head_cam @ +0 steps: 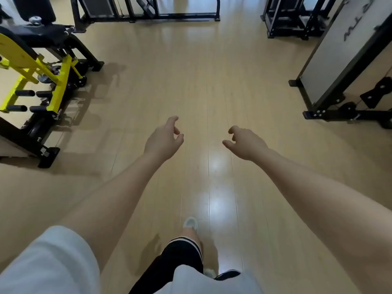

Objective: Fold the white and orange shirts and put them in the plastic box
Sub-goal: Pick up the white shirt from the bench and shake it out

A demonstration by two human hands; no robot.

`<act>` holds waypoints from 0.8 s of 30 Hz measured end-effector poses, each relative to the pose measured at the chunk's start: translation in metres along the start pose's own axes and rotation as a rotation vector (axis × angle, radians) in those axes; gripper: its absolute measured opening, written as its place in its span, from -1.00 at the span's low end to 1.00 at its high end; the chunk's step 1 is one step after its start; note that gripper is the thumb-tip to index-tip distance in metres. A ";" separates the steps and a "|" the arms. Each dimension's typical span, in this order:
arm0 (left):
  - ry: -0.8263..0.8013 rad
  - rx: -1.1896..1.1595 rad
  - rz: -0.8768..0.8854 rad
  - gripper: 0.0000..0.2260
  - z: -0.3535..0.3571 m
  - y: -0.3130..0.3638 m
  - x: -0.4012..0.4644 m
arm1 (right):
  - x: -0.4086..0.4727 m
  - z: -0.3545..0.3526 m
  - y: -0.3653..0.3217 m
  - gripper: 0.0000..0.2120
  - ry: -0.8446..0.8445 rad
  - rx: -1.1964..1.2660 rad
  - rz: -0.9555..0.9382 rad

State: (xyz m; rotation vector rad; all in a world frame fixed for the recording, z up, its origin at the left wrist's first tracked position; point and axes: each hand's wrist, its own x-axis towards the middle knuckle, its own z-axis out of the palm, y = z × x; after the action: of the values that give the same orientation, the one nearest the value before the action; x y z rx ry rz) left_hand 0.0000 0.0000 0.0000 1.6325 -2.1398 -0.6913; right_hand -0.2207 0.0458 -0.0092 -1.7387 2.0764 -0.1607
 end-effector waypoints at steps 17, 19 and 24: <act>-0.128 0.094 0.048 -0.60 -0.021 -0.047 0.371 | 0.351 -0.081 -0.026 -0.54 -0.015 0.062 0.109; -0.130 0.086 0.051 -0.61 -0.026 -0.045 0.413 | 0.393 -0.096 -0.026 -0.54 0.004 0.084 0.095; -0.136 0.072 0.060 -0.62 -0.019 -0.040 0.521 | 0.501 -0.122 -0.003 -0.54 0.015 0.098 0.113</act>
State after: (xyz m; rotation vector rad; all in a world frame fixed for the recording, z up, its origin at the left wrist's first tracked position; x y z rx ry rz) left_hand -0.0975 -0.5134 -0.0124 1.5914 -2.3252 -0.7340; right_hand -0.3284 -0.4580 -0.0211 -1.5629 2.1343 -0.2384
